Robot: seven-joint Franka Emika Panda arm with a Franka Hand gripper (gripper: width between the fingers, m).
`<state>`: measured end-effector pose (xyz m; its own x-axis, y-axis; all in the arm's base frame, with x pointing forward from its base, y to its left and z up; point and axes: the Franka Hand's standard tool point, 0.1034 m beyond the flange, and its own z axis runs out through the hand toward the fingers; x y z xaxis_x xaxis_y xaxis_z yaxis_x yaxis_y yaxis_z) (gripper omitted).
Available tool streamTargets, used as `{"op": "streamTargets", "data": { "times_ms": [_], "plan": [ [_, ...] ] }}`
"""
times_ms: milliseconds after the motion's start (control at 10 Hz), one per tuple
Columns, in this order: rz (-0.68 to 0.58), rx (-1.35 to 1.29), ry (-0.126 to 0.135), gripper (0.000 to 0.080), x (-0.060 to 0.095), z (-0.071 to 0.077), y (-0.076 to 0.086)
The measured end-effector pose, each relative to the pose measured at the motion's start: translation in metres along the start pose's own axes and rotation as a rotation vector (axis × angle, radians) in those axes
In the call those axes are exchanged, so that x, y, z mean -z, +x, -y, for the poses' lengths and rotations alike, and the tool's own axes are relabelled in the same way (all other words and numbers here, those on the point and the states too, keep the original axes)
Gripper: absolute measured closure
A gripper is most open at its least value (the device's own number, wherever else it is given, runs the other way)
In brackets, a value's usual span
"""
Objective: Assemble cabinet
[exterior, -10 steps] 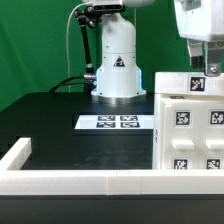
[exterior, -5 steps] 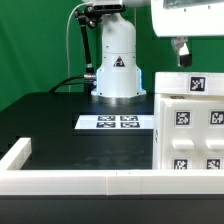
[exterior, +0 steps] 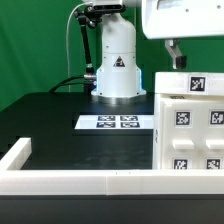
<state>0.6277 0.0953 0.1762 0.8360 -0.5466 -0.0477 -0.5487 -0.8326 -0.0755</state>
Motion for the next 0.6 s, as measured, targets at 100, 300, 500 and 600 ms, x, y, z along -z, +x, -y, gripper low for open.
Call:
{"op": "streamTargets", "data": {
  "times_ms": [100, 300, 500, 600],
  "plan": [
    [-0.005, 0.126, -0.001, 0.0003, 0.0001, 0.0004, 0.0005],
    [-0.004, 0.301, -0.002, 0.0003, 0.0001, 0.0005, 0.0004],
    [0.001, 0.453, -0.003, 0.0003, 0.0009, 0.0013, -0.0006],
    [-0.001, 0.512, -0.003, 0.0003, 0.0007, 0.0007, 0.0]
  ]
}}
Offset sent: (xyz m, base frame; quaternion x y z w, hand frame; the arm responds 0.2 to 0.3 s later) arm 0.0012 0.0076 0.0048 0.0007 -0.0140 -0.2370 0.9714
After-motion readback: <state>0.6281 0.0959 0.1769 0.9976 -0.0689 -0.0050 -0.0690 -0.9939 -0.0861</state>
